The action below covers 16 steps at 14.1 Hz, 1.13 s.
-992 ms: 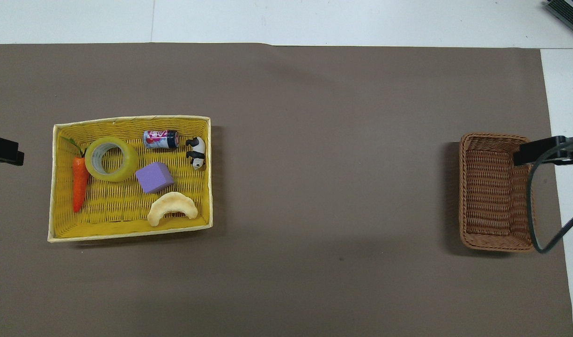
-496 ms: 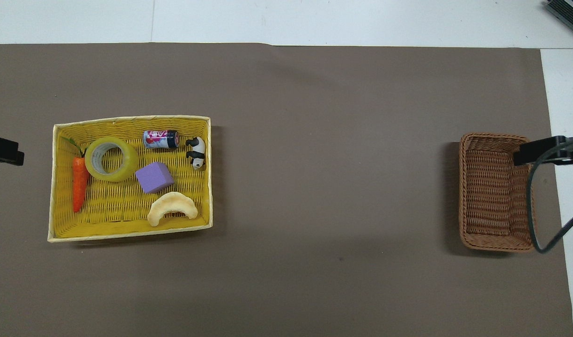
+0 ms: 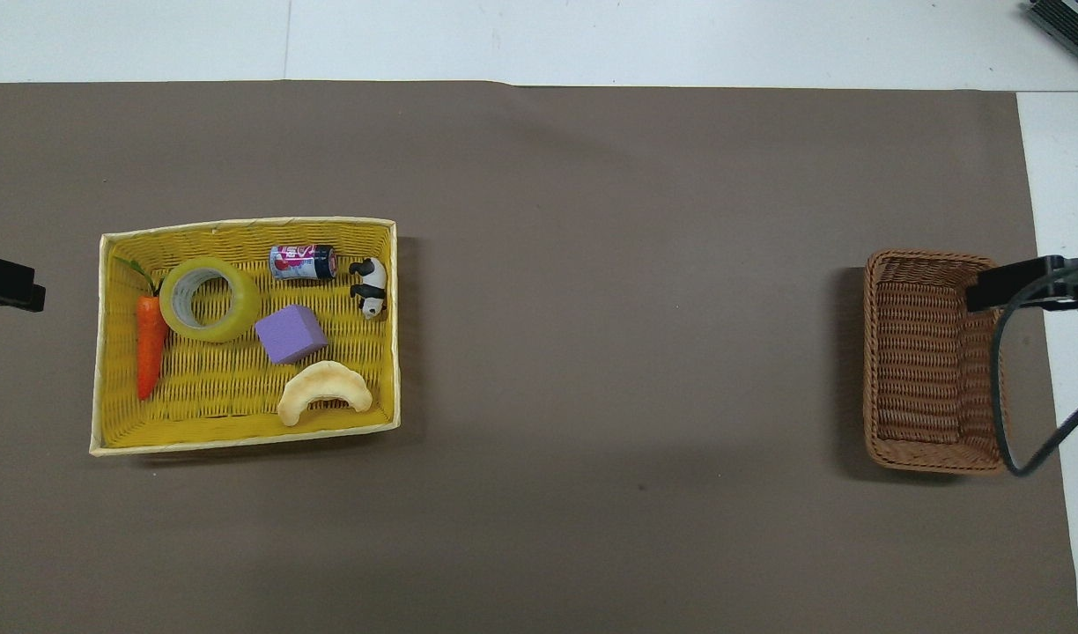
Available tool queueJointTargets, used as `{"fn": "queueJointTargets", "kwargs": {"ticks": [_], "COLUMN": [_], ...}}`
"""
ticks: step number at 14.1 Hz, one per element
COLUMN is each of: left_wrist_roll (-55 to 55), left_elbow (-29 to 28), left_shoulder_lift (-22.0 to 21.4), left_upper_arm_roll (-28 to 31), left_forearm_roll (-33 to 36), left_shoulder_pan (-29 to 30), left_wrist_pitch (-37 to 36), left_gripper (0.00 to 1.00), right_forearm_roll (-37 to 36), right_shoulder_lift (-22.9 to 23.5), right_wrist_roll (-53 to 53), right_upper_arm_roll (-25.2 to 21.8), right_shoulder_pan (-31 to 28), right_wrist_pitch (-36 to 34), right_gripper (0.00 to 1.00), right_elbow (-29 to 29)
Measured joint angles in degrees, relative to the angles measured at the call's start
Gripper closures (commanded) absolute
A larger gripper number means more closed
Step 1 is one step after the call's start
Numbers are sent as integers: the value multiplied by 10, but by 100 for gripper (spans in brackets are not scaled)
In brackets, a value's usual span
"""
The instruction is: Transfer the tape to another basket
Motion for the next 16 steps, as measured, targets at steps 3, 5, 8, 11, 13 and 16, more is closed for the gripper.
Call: {"fn": "queueJointTargets", "kwargs": {"ticks": [3, 5, 8, 11, 13, 16], "left_wrist_roll": [0, 0, 0, 0, -4, -22], "left_elbow": [0, 0, 0, -4, -28, -89], "left_shoulder_lift": [0, 0, 0, 0, 0, 1], "left_upper_arm_roll": [0, 0, 0, 0, 0, 1], "left_forearm_roll": [0, 0, 0, 0, 0, 0], "left_shoulder_pan": [0, 0, 0, 0, 0, 0], "left_wrist_pitch": [0, 0, 0, 3, 26, 79], "left_gripper": [0, 0, 0, 0, 0, 0], "right_forearm_roll": [0, 0, 0, 0, 0, 0], "right_shoulder_lift": [0, 0, 0, 0, 0, 0], "right_wrist_roll": [0, 0, 0, 0, 0, 0], "right_upper_arm_roll": [0, 0, 0, 0, 0, 0], "right_shoulder_pan": [0, 0, 0, 0, 0, 0], "right_wrist_pitch": [0, 0, 0, 0, 0, 0], "right_gripper": [0, 0, 0, 0, 0, 0], "right_elbow": [0, 0, 0, 0, 0, 0]}}
